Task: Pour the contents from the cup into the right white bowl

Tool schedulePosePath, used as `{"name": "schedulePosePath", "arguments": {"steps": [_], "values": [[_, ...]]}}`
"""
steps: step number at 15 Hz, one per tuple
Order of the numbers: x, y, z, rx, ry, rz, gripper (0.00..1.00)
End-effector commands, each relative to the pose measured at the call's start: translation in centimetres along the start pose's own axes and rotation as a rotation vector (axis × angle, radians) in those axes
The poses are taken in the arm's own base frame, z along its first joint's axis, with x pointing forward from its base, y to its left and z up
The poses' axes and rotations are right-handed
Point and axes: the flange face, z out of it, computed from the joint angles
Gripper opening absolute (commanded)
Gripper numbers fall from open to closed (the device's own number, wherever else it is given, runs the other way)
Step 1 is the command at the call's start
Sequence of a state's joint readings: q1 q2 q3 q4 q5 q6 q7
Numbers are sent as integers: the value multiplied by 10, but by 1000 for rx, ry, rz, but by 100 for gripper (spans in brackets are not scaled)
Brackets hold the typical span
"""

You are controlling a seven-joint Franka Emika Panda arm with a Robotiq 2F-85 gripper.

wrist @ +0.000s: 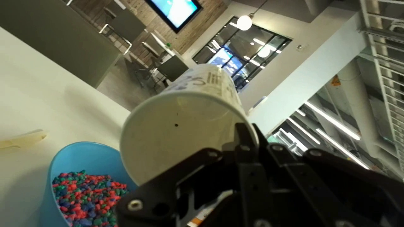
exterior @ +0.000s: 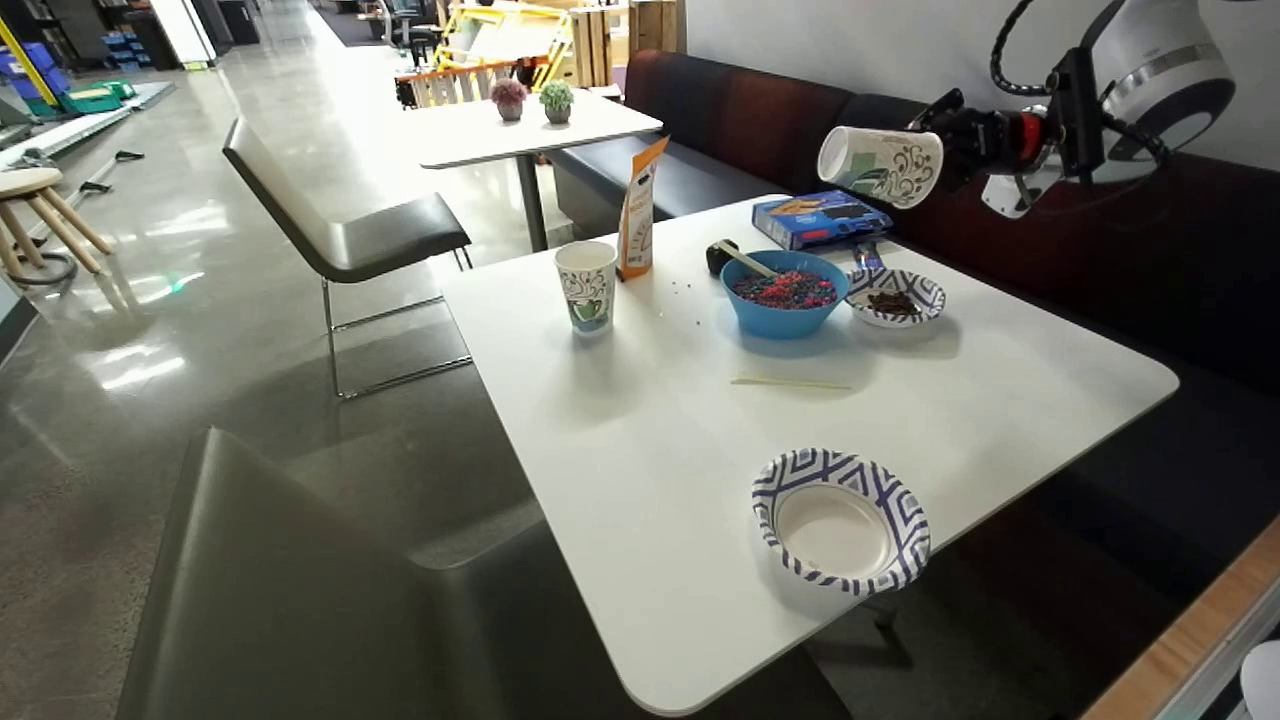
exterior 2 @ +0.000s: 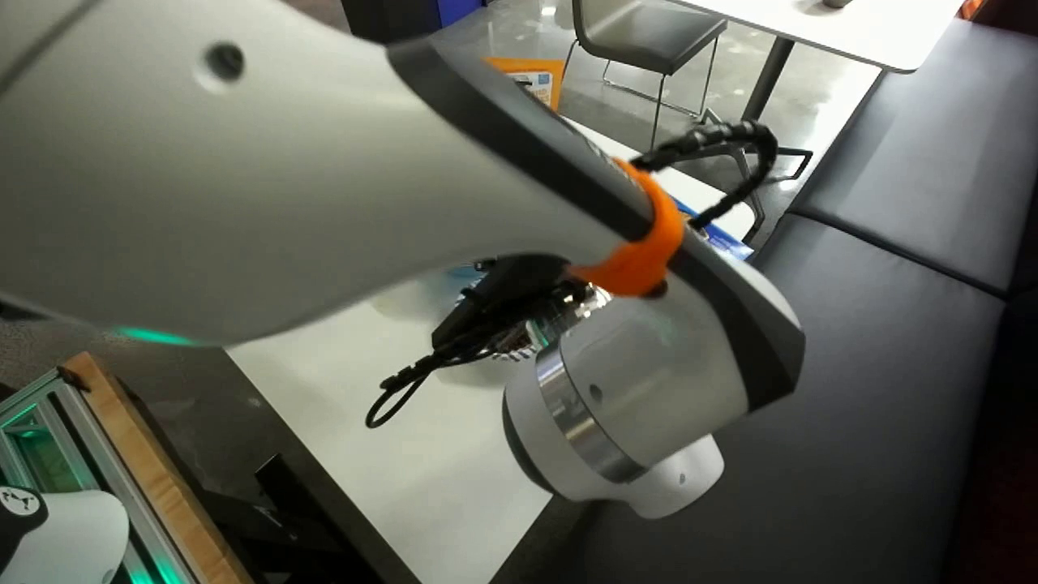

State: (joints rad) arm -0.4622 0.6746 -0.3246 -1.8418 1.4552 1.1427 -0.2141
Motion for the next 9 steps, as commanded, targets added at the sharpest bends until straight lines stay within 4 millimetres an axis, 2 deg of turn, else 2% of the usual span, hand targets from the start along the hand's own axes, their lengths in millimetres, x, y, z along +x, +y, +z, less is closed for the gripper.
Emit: {"name": "schedulePosePath", "arguments": {"steps": [1,4,9], "values": [[-38,-11,43,-184,31,-72,1],[-67,-19,96,-339,15,-157,1],[-100,-25,196,-574,17,-327,1]]}}
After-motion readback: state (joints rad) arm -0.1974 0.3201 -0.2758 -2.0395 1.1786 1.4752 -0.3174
